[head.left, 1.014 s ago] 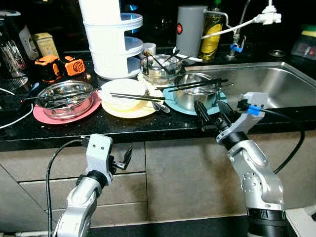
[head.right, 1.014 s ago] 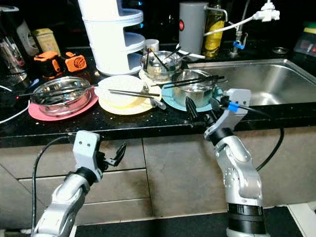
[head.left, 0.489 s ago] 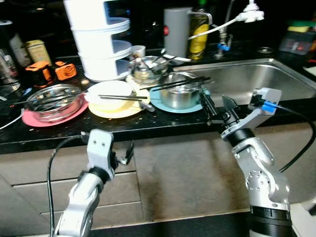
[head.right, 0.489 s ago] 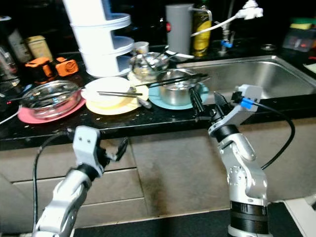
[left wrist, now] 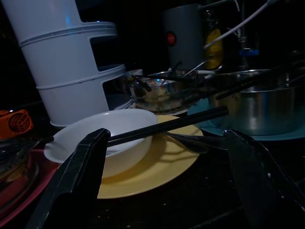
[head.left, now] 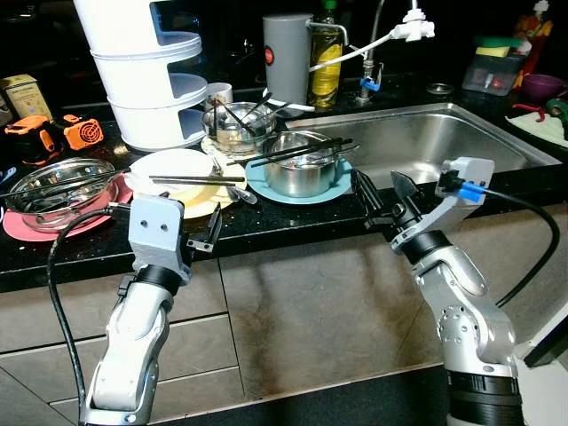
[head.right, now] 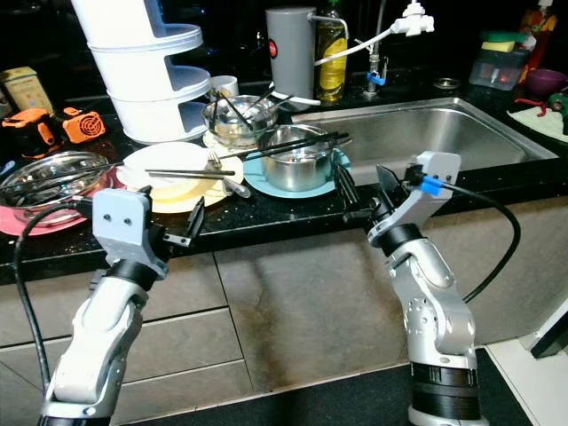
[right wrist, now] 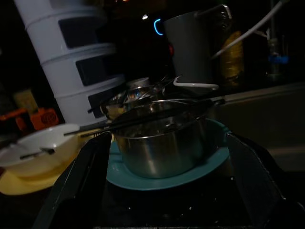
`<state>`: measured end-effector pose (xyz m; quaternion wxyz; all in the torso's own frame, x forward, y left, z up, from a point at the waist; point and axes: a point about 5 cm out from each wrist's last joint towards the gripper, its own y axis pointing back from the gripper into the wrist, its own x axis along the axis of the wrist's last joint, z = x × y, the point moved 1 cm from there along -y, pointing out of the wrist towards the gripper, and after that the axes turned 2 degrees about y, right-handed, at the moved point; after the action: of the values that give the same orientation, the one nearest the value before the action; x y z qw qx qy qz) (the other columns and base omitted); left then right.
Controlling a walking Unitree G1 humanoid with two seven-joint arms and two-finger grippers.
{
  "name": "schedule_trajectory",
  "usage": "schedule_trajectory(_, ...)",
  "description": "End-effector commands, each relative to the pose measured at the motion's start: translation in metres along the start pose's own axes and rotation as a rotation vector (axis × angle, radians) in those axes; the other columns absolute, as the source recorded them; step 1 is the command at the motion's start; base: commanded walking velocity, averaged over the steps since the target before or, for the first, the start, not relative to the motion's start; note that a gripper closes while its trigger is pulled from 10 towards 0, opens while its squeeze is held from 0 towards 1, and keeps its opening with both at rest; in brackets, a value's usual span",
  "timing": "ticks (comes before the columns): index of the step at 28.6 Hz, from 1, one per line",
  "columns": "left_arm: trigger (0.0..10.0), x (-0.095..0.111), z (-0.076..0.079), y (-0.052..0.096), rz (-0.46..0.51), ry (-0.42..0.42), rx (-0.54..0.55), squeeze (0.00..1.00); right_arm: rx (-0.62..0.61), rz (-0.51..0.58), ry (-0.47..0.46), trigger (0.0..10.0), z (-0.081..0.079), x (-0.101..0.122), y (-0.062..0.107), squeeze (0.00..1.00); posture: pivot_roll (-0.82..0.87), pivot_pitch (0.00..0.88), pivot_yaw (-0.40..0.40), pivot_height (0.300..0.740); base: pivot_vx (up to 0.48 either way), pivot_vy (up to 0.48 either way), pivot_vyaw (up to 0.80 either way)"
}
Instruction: Kitchen organization
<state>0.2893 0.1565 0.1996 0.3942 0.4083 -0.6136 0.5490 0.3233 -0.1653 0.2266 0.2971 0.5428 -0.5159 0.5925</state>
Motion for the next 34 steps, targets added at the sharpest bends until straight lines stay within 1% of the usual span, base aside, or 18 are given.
schedule_trajectory(1, 10.0, -0.003, 0.001, 0.004, -0.023, -0.018, 0.018, 0.0, 0.013, -0.009, 0.039, 10.0, -0.003, -0.002, -0.001, 0.0, -0.06, 0.0, 0.018, 0.74, 0.0, 0.0, 0.0)
schedule_trajectory(4, 10.0, -0.003, 0.0, 0.006, -0.024, -0.033, 0.03, 0.0, 0.015, -0.012, 0.049, 10.0, -0.004, -0.003, -0.002, 0.0, -0.06, 0.0, 0.018, 0.74, 0.0, 0.0, 0.0)
schedule_trajectory(6, 10.0, -0.002, -0.013, 0.007, -0.025, -0.122, 0.111, 0.0, 0.014, -0.017, 0.076, 10.0, -0.004, -0.004, -0.002, 0.0, -0.06, 0.0, 0.014, 0.74, 0.0, 0.0, 0.0)
schedule_trajectory(7, 10.0, -0.002, -0.013, 0.007, -0.025, -0.122, 0.111, 0.0, 0.014, -0.017, 0.076, 10.0, -0.004, -0.004, -0.002, 0.0, -0.06, 0.0, 0.014, 0.74, 0.0, 0.0, 0.0)
schedule_trajectory(9, 10.0, 0.002, -0.034, 0.004, -0.016, -0.179, 0.211, 0.0, 0.026, -0.022, 0.105, 10.0, -0.006, -0.005, -0.004, 0.0, -0.06, 0.0, 0.014, 0.74, 0.0, 0.0, 0.0)
schedule_trajectory(10, 10.0, 0.004, -0.041, 0.002, -0.011, -0.191, 0.24, 0.0, 0.039, -0.023, 0.117, 10.0, -0.008, -0.005, -0.004, 0.0, -0.06, 0.0, 0.014, 0.74, 0.0, 0.0, 0.8)
schedule_trajectory(11, 10.0, 0.004, -0.041, 0.002, -0.011, -0.191, 0.24, 0.0, 0.039, -0.023, 0.117, 10.0, -0.008, -0.005, -0.004, 0.0, -0.06, 0.0, 0.014, 0.74, 0.0, 0.0, 0.8)
schedule_trajectory(12, 10.0, 0.009, -0.05, 0.0, 0.004, -0.207, 0.266, 0.0, 0.055, -0.021, 0.133, 10.0, -0.01, -0.005, -0.005, 0.0, -0.06, 0.0, 0.015, 0.74, 0.0, 0.0, 0.8)
schedule_trajectory(13, 10.0, 0.009, -0.05, 0.0, 0.004, -0.207, 0.266, 0.0, 0.055, -0.021, 0.133, 10.0, -0.01, -0.005, -0.005, 0.0, -0.06, 0.0, 0.015, 0.74, 0.0, 0.0, 0.8)
schedule_trajectory(14, 10.0, 0.012, -0.053, -0.002, 0.011, -0.215, 0.273, 0.0, 0.058, -0.016, 0.141, 10.0, -0.01, -0.004, -0.005, 0.0, -0.06, 0.0, 0.015, 0.74, 0.0, 0.0, 0.8)
schedule_trajectory(18, 10.0, 0.012, -0.053, -0.004, 0.011, -0.208, 0.273, 0.0, 0.057, -0.008, 0.145, 10.0, -0.011, -0.003, -0.007, 0.0, -0.06, 0.0, 0.016, 0.74, 0.0, 0.0, 0.8)
schedule_trajectory(20, 10.0, 0.011, -0.047, -0.004, 0.006, -0.209, 0.262, 0.0, 0.057, -0.006, 0.15, 10.0, -0.012, -0.003, -0.007, 0.0, -0.06, 0.0, 0.016, 0.74, 0.0, 0.0, 0.8)
schedule_trajectory(25, 10.0, 0.009, -0.042, -0.005, -0.005, -0.199, 0.248, 0.0, 0.047, 0.003, 0.157, 10.0, -0.011, -0.002, -0.008, 0.0, -0.06, 0.0, 0.016, 0.74, 0.0, 0.0, 0.8)
schedule_trajectory(34, 10.0, 0.009, -0.04, -0.008, -0.011, -0.163, 0.234, 0.0, 0.007, 0.053, 0.14, 10.0, -0.008, 0.006, -0.011, 0.0, -0.05, 0.0, 0.016, 0.74, 0.0, 0.0, 0.79)
